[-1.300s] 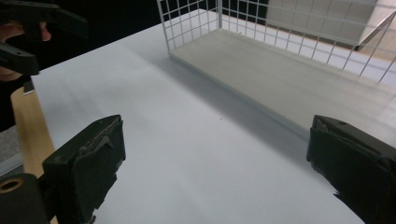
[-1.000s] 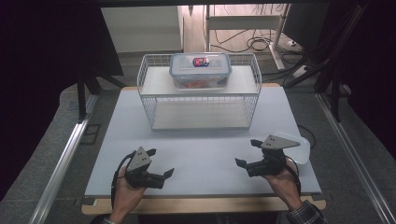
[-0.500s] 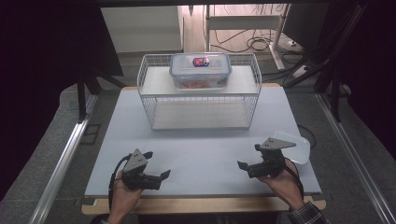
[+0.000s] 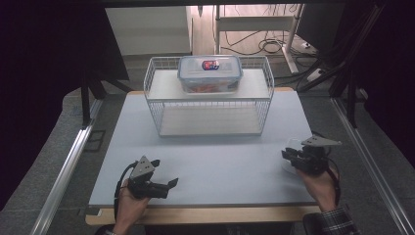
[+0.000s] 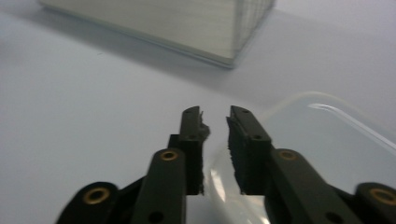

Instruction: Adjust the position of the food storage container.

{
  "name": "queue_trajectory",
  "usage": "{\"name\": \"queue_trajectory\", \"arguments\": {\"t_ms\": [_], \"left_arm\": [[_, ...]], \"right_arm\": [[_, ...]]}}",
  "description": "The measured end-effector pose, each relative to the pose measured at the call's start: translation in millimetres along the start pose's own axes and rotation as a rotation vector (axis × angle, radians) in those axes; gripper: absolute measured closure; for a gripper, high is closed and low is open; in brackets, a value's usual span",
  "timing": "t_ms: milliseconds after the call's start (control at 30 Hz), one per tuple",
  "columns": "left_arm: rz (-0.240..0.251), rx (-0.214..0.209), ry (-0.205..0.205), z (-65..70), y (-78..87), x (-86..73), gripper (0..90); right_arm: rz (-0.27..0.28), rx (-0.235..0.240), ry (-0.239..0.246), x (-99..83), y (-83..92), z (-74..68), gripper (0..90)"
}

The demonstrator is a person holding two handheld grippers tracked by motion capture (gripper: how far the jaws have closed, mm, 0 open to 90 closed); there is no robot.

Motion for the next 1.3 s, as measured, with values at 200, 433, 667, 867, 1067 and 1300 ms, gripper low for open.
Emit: {"name": "queue_trajectory", "arguments": {"t_ms": [200, 433, 667, 867, 1067, 1300], "left_arm": [[-0.015, -0.001, -0.002, 0.0, -2.5, -1.9, 5.2], [-0.022, -0.003, 0.003, -1.0, -4.2, -3.1, 5.4], [-0.032, -0.003, -0.002, 0.3, -6.2, -3.8, 5.6], [-0.035, -0.001, -0.002, 0.0, -7.0, -4.3, 5.7], [-0.047, 0.002, -0.01, 0.9, -8.8, -5.3, 5.7], [-0.056, 0.003, -0.019, 2.0, -10.1, -5.9, 5.8]], "right_arm": [[0.002, -0.133, -0.073, -7.8, 19.1, 51.6, 89.5], [0.013, -0.251, -0.179, -27.5, 36.4, 105.3, 89.5], [-0.016, -0.307, -0.198, -39.8, 36.7, 125.1, 89.5], [-0.04, -0.3, -0.204, -43.2, 32.2, 126.7, 89.6], [-0.037, -0.248, -0.206, -40.2, 24.7, 115.5, 89.5], [-0.054, -0.161, -0.161, -28.9, 7.4, 83.5, 89.5]]}}
Point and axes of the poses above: each handheld gripper's, and its own axes: y roughly backward along the jaws, x roughly out of its top, z roughly to its right, the point moved 10 cm from there along -y, roughly forward along the jaws, and after that the axes turned 7 degrees about -z, right-handed, at the moved point
